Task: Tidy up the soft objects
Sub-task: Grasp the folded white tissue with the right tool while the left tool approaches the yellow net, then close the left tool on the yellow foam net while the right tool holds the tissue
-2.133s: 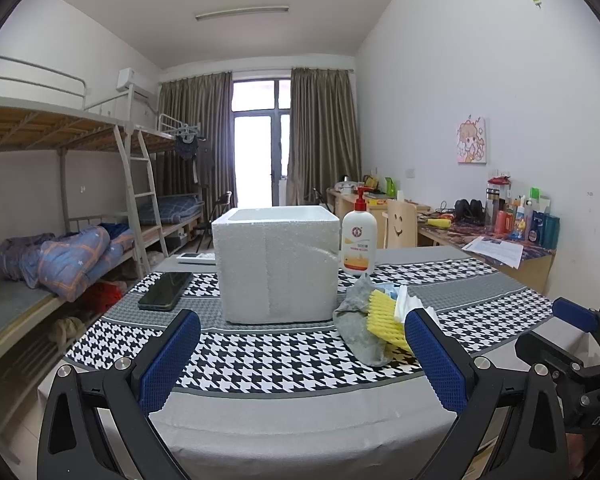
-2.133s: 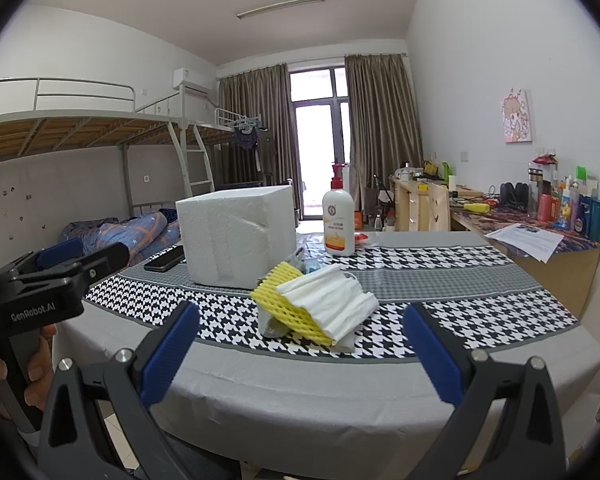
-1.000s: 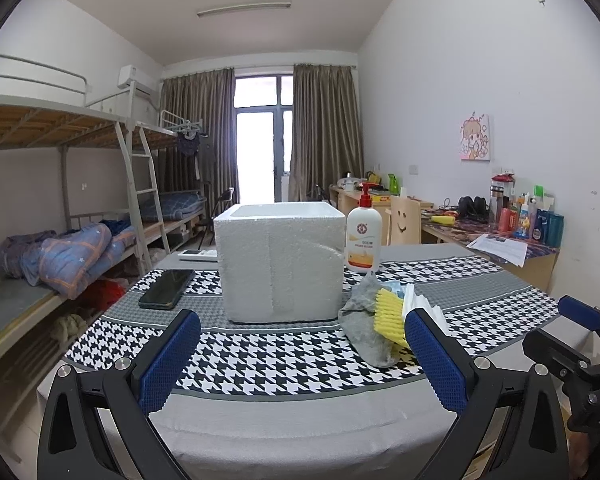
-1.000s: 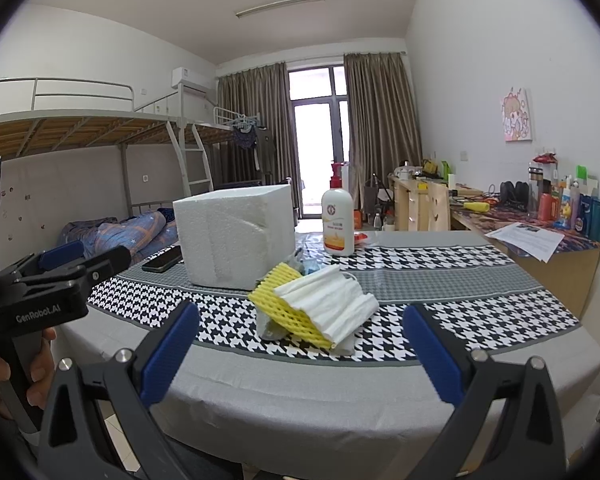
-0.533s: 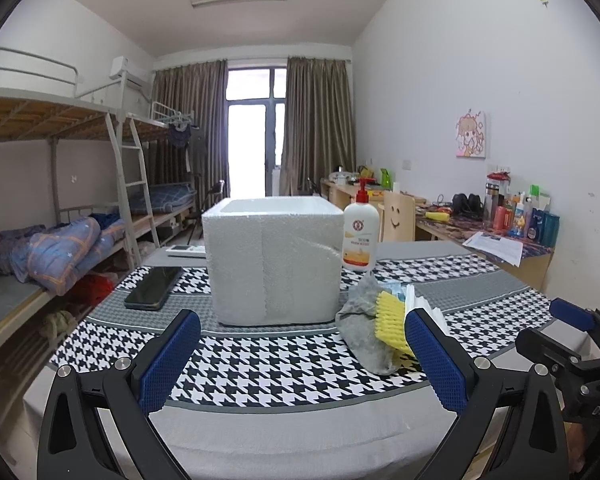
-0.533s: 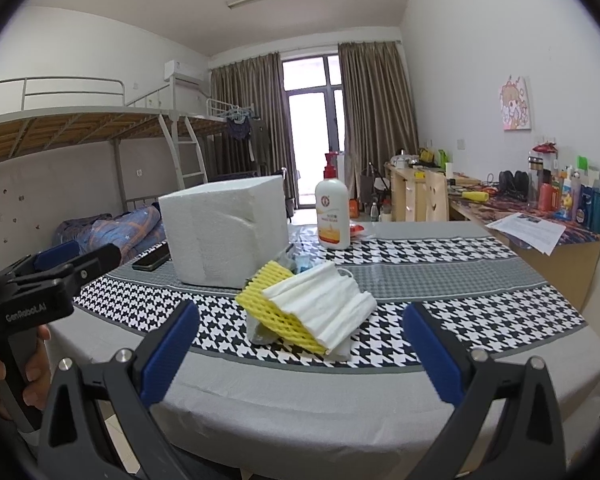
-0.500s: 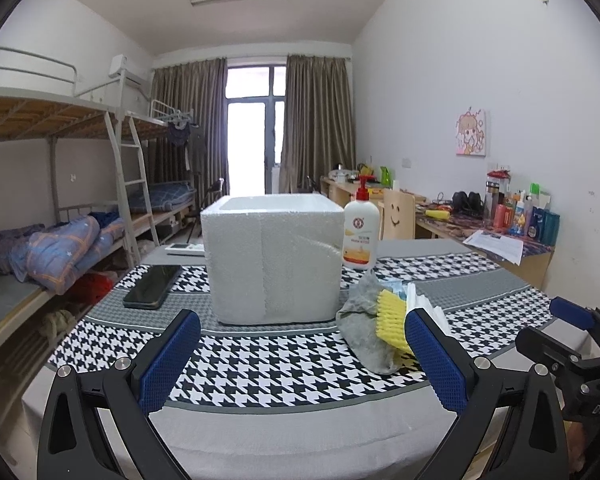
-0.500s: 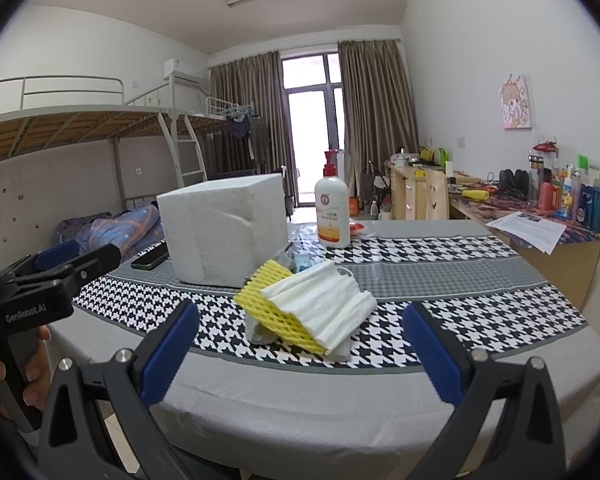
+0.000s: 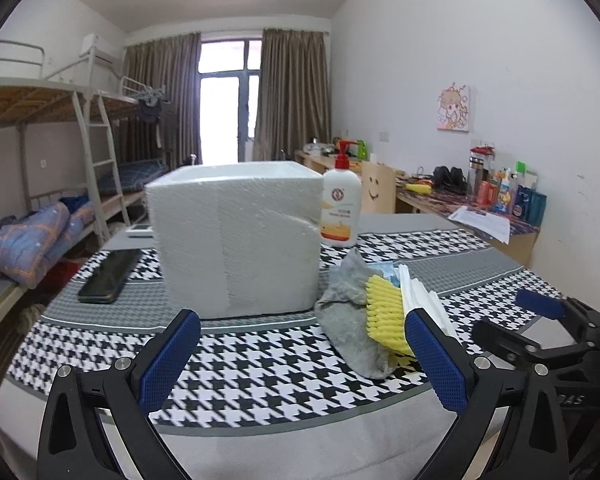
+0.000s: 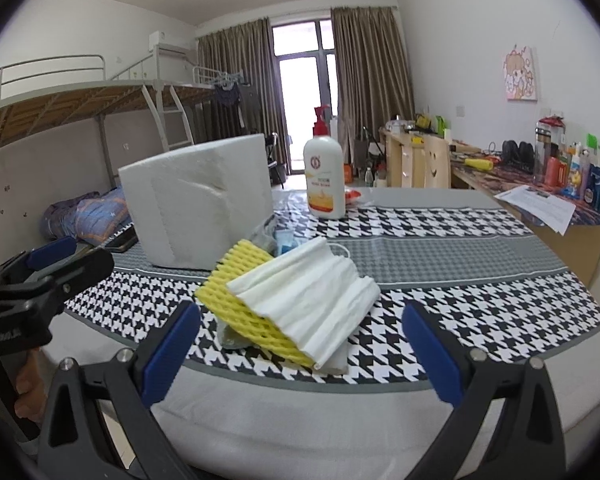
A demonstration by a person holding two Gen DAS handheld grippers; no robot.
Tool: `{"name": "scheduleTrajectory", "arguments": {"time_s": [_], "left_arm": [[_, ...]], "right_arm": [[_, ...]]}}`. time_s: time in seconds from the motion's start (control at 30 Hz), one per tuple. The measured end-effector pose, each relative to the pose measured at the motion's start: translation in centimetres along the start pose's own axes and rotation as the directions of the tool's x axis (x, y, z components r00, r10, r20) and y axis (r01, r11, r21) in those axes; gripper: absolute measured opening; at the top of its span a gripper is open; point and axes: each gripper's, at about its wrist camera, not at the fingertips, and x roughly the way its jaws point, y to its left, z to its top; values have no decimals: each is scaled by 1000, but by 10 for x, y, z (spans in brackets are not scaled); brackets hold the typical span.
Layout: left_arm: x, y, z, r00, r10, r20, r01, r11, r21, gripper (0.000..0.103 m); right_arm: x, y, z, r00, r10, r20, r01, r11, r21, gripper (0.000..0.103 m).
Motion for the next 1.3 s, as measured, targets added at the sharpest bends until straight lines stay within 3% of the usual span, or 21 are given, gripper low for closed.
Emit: {"name": "scheduleTrajectory", "arguments": {"time_s": [0.33,0.47,0.73,0.93,1.13,1.3], "left_arm": [[37,2,-3,994,-53,-91,52,999,-15,102],[46,2,-1,992,-67,-108,65,998,-22,102],[56,-11,2,987,-111,-120,112,994,8,102],[67,-26,4,978,-146,-147,153,988,36,102],[78,-43,0,966,-183,-185,195,980,50,102],[88,-56,-4,961,-177,-214,198,977,81,102]], "right_arm": [[46,-8,-1,990,6,-142,-3,1000,18,78],[55,-9,0,985,6,-171,-3,1000,14,74],[66,-14,-2,974,23,-227,-18,1000,25,38],[61,-28,-4,971,9,-237,3,999,51,16],[48,-46,-4,974,-37,-224,54,996,72,9],[40,-62,-9,973,-68,-222,91,991,96,9]]}}
